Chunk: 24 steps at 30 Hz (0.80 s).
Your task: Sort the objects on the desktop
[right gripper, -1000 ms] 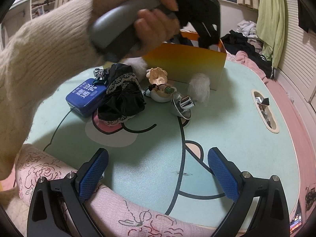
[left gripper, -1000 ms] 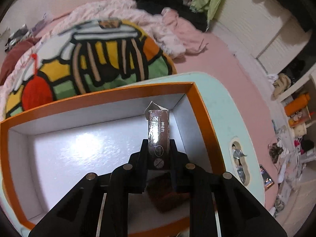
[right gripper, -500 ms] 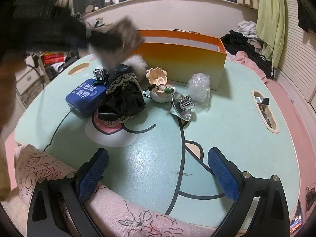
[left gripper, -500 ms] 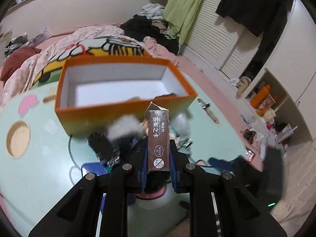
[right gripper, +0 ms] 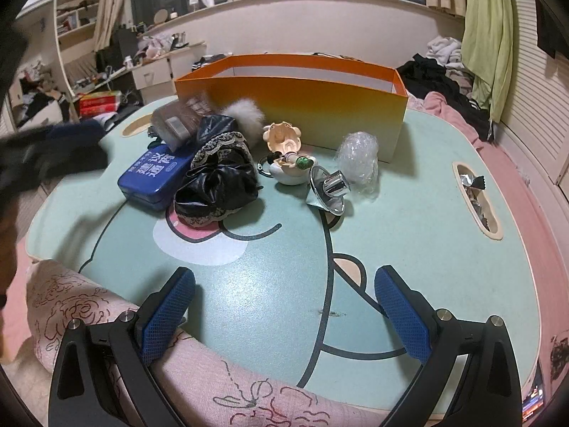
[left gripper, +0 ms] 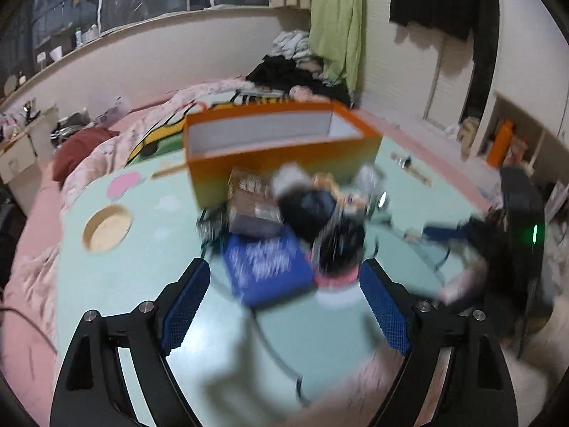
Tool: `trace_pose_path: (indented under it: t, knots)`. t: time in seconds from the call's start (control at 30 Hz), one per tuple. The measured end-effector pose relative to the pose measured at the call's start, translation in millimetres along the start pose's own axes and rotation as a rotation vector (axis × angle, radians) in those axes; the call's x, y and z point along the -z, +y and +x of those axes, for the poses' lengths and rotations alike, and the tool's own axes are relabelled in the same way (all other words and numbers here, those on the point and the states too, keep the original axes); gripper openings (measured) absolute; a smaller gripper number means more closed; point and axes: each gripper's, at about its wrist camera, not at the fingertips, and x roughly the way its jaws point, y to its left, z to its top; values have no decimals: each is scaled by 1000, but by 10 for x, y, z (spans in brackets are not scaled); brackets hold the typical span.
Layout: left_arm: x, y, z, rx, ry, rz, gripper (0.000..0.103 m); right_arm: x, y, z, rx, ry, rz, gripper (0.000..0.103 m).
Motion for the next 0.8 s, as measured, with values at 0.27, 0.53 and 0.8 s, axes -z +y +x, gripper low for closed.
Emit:
trace_pose_path:
  t: [0.27,0.53,0.8]
  knots:
    - [420,-31,514,-163,62,-115,103,11,8,2,5,1,-4,101]
    - [500,6,906,-182,46,-127,103,23,-2,1,2,-1,1,102]
    - [573,6,1227,-181,35,-124,103,32,-7,-3,2,-1,1,102]
